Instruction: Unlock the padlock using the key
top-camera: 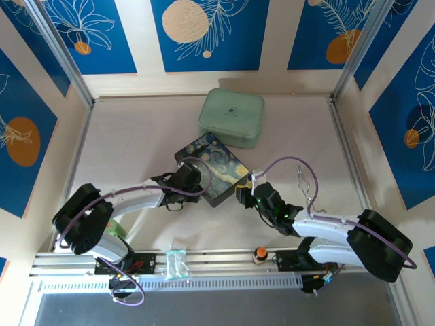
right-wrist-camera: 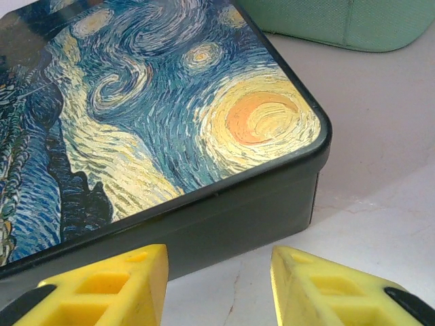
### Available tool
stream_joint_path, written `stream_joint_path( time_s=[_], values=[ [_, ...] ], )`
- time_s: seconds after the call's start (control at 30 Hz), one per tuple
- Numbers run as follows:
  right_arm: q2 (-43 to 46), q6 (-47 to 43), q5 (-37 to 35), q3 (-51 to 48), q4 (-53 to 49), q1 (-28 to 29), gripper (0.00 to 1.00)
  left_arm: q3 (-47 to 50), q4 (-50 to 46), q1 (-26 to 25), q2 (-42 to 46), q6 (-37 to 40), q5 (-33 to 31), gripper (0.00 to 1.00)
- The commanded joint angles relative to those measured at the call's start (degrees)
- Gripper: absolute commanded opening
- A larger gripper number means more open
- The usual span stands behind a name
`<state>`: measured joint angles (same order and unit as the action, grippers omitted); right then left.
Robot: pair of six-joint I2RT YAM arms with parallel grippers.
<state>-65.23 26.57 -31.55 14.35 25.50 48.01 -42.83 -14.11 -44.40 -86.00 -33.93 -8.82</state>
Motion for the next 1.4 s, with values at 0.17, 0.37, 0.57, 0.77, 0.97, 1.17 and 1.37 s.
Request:
stream_joint_path(
  time_s=[0.17, 0.37, 0.57, 0.77, 0.97, 1.17, 1.37],
  values=[
    [-0.03, 1.55, -1.04, 1.12, 0.32, 0.35, 0.44, 1.07, -11.65, 0.7, -1.56, 1.9, -6.84, 0.17],
    [2.22, 0.63, -0.88, 1.17, 1.73, 4.73, 0.44, 2.82, -4.14, 0.79, -0.01, -0.41, 2.45, 0.21],
    [4.5, 0.23, -1.95, -0.45, 2.4, 8.56, 0.45, 5.1, 1.87, 0.29, 1.18, -5.36, 9.84, 0.24],
    [11.3, 2.91, -3.76, -2.22, -1.85, 11.41, 0.47, 5.8, 3.01, 0.06, 2.24, -6.19, 11.83, 0.33],
    [14.92, 1.2, -2.21, -3.02, -3.57, 12.34, 0.48, 6.04, 4.12, 0.08, 3.56, -6.85, 13.37, 0.38],
    [14.46, -0.47, -4.0, -2.1, -3.49, 15.08, 0.48, 6.36, 4.48, 0.11, 7.45, -7.81, 14.71, 0.42],
    [11.77, 0.85, -5.56, -1.05, -2.92, 17.39, 0.48, 6.45, 2.64, 0.06, 11.39, -7.94, 14.24, 0.41]
  ],
)
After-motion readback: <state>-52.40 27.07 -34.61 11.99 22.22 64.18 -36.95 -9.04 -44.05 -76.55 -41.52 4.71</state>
